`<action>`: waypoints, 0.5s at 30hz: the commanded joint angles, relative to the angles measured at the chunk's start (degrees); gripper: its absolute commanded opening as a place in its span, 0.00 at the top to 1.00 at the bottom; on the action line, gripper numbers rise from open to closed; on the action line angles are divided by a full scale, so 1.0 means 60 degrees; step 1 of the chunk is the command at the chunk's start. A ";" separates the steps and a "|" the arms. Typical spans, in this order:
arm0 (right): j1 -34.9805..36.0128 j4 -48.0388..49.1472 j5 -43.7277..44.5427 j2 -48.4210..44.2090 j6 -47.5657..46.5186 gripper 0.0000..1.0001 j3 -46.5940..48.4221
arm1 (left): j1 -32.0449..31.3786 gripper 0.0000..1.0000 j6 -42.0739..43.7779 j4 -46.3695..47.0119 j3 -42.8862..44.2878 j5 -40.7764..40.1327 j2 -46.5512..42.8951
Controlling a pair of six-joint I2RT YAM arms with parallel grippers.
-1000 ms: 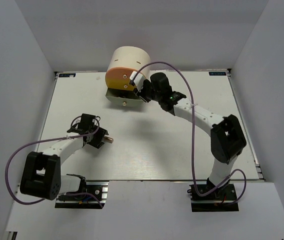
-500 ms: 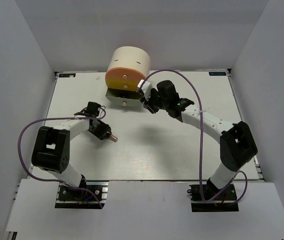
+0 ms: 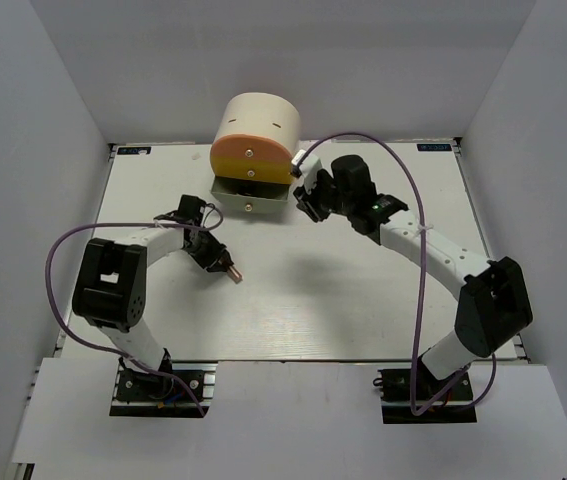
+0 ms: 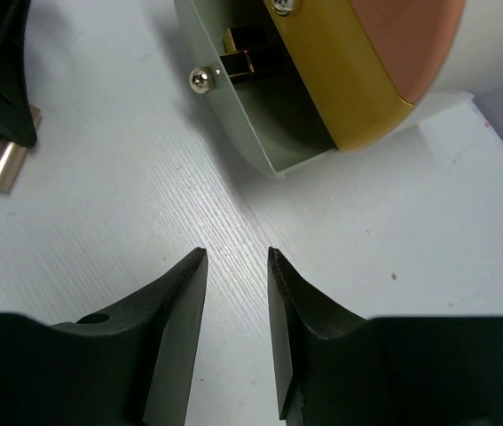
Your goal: Organize the makeup
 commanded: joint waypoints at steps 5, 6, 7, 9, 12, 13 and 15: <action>-0.0609 -0.0245 -0.0135 -0.0776 0.0543 0.59 -0.0531 | -0.0082 1.00 -0.0328 0.1890 0.0009 0.0167 -0.2283; -0.0640 -0.0245 -0.0135 -0.0820 0.0529 0.60 -0.0590 | -0.0082 1.00 -0.0520 0.2155 0.0069 0.0196 -0.2342; -0.0698 -0.0231 -0.0135 -0.0864 0.0529 0.60 -0.0678 | 0.0005 1.00 -0.0696 0.2390 0.0127 0.0370 -0.2329; -0.0845 -0.0216 -0.0092 -0.0966 0.0543 0.60 -0.0825 | 0.0006 1.00 -0.1267 0.3107 0.0273 0.0445 -0.2140; -0.1005 -0.0216 0.0026 -0.1112 0.0543 0.60 -0.0956 | 0.0006 1.00 -0.1941 0.4220 0.0493 0.0430 -0.1599; -0.1079 -0.0216 0.0026 -0.1142 0.0558 0.60 -0.0986 | 0.0006 1.00 -0.2088 0.4470 0.0595 0.0489 -0.1393; -0.1181 -0.0245 0.0011 -0.1288 0.0587 0.60 -0.1118 | 0.0006 1.00 -0.2454 0.4940 0.1076 0.0562 -0.0968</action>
